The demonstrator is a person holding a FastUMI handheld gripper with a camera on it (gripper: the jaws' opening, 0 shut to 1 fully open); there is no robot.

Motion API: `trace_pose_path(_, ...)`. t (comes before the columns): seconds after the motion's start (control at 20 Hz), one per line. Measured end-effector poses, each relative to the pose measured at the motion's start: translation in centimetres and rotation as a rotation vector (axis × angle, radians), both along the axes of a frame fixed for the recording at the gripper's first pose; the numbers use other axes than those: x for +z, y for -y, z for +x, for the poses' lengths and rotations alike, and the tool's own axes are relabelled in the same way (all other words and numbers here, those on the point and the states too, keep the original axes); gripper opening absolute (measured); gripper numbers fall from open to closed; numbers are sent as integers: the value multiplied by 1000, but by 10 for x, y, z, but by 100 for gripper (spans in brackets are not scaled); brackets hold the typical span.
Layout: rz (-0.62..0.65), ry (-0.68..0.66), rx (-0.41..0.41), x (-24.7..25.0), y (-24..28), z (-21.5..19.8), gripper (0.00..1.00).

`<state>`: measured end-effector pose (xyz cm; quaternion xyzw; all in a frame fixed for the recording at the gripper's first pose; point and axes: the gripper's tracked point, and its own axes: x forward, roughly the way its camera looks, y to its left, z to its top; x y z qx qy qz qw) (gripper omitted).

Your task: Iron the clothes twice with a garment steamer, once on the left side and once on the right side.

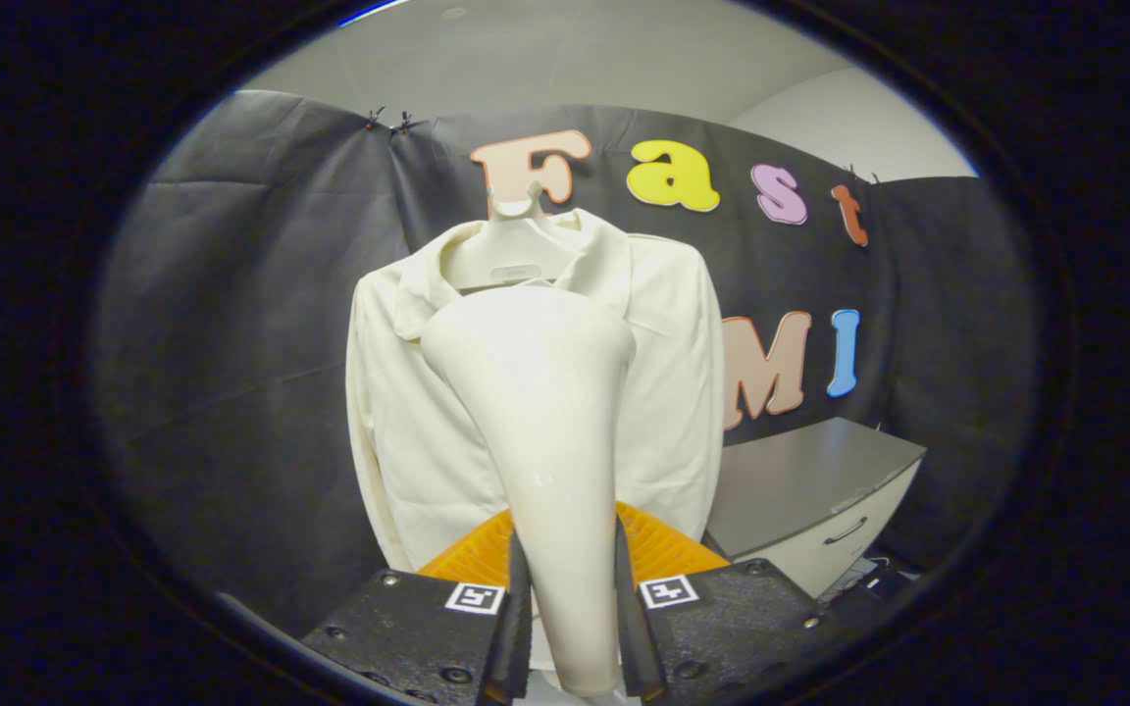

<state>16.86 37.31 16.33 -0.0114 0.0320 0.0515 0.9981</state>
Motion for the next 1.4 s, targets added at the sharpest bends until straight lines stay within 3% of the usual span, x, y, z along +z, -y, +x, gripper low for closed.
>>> trace_pose_path(0.3, -21, -46, 30, -27, -48, 46, 36)
trace_pose_path(0.6, -68, -86, -15, -57, -57, 78, 36)
trace_pose_path(1.05, -104, -131, -84, -110, -49, 80, 37)
trace_pose_path(1.4, -119, -238, -119, -181, -46, 74, 37)
